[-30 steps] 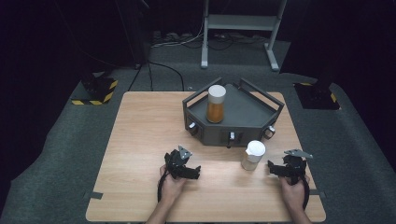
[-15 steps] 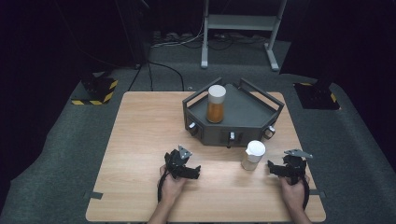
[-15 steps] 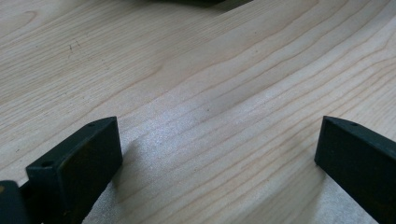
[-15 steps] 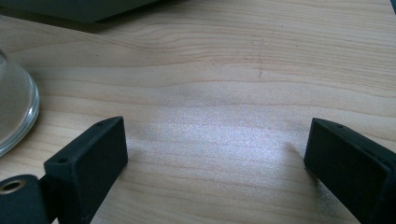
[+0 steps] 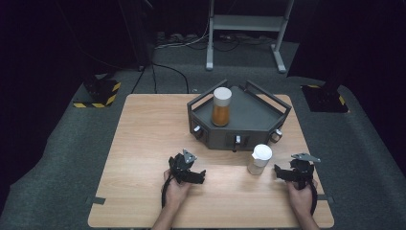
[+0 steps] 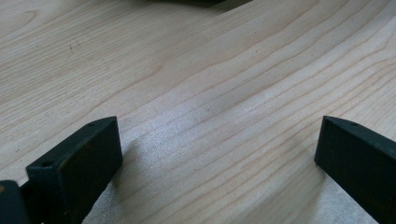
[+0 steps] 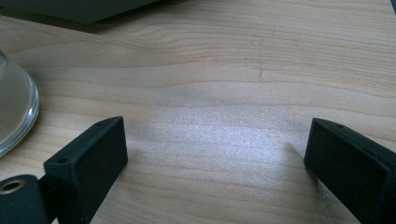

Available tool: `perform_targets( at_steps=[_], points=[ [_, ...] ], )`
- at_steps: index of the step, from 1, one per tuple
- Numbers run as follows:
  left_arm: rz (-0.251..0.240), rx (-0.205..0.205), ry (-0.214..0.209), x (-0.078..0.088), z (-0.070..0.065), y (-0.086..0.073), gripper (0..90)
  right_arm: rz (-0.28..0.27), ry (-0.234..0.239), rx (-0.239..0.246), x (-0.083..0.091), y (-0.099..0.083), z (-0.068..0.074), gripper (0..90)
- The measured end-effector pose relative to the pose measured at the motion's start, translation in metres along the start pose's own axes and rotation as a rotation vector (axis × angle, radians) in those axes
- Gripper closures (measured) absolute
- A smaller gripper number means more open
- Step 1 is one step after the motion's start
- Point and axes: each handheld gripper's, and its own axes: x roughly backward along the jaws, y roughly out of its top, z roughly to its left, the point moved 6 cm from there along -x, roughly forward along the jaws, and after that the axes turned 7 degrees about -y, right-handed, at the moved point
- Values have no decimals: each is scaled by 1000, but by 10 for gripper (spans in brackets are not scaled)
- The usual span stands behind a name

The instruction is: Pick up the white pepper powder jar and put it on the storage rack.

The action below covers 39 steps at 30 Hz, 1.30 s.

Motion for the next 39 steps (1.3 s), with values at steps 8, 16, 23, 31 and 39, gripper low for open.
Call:
perform_targets(
  at_steps=[8, 16, 23, 31, 39],
  points=[
    [0, 0, 0, 0, 0, 0, 8, 5, 3, 1, 0, 1, 0, 33],
    [-1, 2, 1, 0, 0, 0, 10, 21, 3, 0, 3, 1, 1, 28],
    [-1, 2, 0, 0, 0, 0, 10, 13, 25, 18, 13, 1, 3, 38],
    [-3, 4, 1, 0, 0, 0, 13, 11, 110, 62, 25, -6, 10, 38],
    [-3, 4, 2, 0, 0, 0, 14, -7, 193, 93, 31, -13, 22, 40]
  ],
)
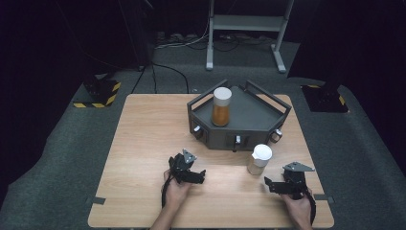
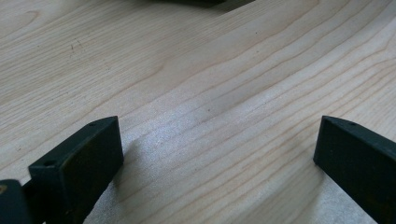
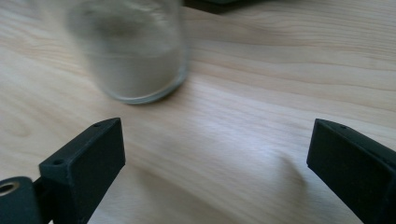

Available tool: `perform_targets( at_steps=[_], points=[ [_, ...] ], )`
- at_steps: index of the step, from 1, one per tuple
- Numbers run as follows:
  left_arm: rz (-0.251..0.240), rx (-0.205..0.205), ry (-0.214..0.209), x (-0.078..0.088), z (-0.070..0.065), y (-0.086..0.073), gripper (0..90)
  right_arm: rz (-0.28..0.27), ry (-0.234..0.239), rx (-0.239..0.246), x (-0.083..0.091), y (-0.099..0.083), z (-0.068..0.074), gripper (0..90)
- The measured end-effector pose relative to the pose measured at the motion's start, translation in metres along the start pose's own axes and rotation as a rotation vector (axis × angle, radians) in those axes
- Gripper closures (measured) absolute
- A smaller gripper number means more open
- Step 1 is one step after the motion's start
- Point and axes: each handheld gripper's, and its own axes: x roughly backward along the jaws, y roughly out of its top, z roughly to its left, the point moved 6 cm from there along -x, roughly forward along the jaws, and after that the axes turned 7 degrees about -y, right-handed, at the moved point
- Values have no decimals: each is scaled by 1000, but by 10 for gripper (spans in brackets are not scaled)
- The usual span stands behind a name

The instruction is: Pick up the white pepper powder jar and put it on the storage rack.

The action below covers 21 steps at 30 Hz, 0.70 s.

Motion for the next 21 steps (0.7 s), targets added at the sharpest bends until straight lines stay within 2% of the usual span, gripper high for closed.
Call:
perform_targets(
  at_steps=[7, 15, 21],
  points=[
    [0, -1, 2, 0, 0, 0, 18, -19, 60, 19, -4, 4, 13, 48],
    [-1, -1, 2, 0, 0, 0, 19, -54, 83, 12, -9, 12, 20, 52],
    [-3, 0, 5, 0, 0, 0, 26, -84, 80, 6, -11, 19, 27, 68]
  ],
)
